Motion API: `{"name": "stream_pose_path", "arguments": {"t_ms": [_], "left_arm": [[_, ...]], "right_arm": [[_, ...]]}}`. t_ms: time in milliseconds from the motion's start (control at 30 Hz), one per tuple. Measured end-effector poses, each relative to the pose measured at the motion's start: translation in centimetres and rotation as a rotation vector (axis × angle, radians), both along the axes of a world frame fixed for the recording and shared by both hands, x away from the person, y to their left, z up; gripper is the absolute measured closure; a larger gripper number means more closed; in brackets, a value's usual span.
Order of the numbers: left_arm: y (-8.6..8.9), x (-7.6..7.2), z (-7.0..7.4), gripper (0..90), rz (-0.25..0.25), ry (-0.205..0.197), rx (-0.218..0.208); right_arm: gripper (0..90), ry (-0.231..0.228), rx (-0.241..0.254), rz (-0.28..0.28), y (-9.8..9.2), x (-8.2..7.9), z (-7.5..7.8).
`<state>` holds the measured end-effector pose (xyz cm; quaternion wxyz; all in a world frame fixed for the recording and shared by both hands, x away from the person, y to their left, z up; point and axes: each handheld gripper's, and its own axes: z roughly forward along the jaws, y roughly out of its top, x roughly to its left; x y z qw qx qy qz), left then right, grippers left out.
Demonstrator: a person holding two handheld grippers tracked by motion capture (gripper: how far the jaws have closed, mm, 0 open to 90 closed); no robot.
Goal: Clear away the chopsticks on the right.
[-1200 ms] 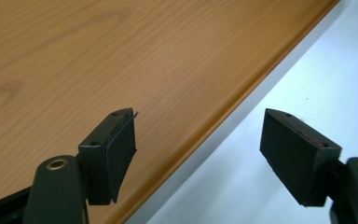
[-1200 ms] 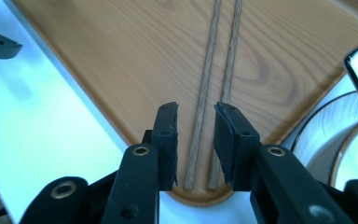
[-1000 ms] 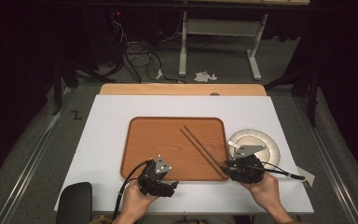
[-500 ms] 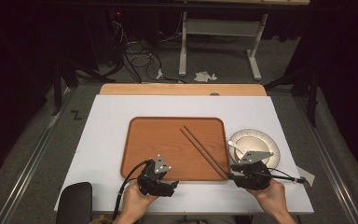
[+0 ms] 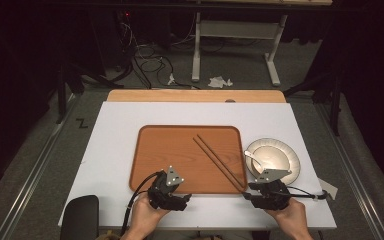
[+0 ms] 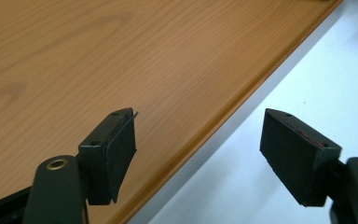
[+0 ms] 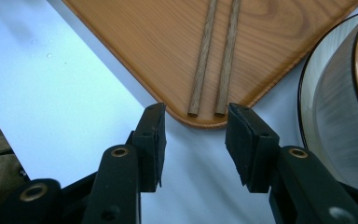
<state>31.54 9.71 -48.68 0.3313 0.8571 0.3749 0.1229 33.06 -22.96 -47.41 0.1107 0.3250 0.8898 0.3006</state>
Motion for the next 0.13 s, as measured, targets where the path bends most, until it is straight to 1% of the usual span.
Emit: {"name": "stream_pose_path", "arguments": {"t_ms": [100,133], "left_arm": [[-0.01,0.06,-0.04,26.8,0.0,0.002,0.002],[-0.01,0.06,-0.04,26.7,0.0,0.002,0.002]], "right_arm": [[57.8,-0.003,0.006,0.007,0.09,-0.02,-0.12],[57.7,0.002,-0.001,0.01,0.13,-0.03,-0.11]]}}
